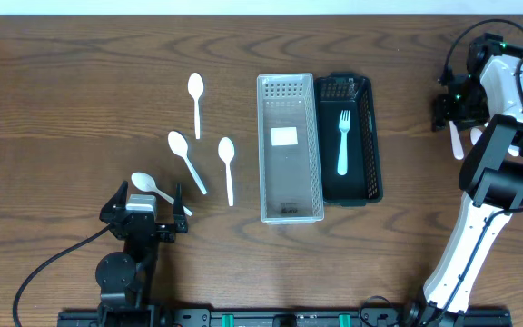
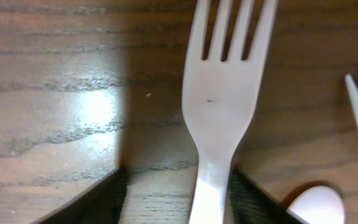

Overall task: Pack container
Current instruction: 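Close the right gripper on the white fork, then carry the white fork into the black basket and release it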

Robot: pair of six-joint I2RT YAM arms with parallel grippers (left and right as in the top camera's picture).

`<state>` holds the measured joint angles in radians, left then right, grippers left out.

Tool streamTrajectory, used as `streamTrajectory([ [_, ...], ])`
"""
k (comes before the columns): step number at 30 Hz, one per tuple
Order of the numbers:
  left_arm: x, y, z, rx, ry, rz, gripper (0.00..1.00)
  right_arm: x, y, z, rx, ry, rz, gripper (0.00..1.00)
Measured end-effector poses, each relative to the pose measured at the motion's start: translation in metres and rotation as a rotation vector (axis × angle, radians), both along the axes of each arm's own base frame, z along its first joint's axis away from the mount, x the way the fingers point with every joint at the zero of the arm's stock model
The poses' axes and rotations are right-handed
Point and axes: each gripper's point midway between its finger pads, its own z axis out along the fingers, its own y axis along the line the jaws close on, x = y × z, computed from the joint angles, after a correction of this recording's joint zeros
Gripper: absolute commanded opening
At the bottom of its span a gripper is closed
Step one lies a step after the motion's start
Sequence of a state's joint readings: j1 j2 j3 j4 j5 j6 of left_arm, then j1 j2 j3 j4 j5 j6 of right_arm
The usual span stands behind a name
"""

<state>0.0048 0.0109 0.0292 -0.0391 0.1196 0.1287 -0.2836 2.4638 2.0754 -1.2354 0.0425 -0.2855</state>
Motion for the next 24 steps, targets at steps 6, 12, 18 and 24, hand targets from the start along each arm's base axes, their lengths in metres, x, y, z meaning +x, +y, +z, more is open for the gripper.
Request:
streamTrajectory([
  [6, 0.000, 0.000, 0.000, 0.000, 0.000, 0.000, 0.98, -0.003, 0.000, 0.000, -0.009, 0.013, -0.027, 0.03],
  [12, 0.000, 0.000, 0.000, 0.000, 0.000, 0.000, 0.98, -0.006, 0.001, 0.003, -0.043, 0.035, -0.048, 0.04],
  [18, 0.000, 0.000, 0.000, 0.000, 0.000, 0.000, 0.98, 0.003, 0.012, 0.036, -0.065, 0.027, -0.047, 0.04],
  [24, 0.000, 0.000, 0.000, 0.000, 0.000, 0.000, 0.98, 0.024, 0.041, 0.114, -0.081, -0.089, -0.037, 0.01],
])
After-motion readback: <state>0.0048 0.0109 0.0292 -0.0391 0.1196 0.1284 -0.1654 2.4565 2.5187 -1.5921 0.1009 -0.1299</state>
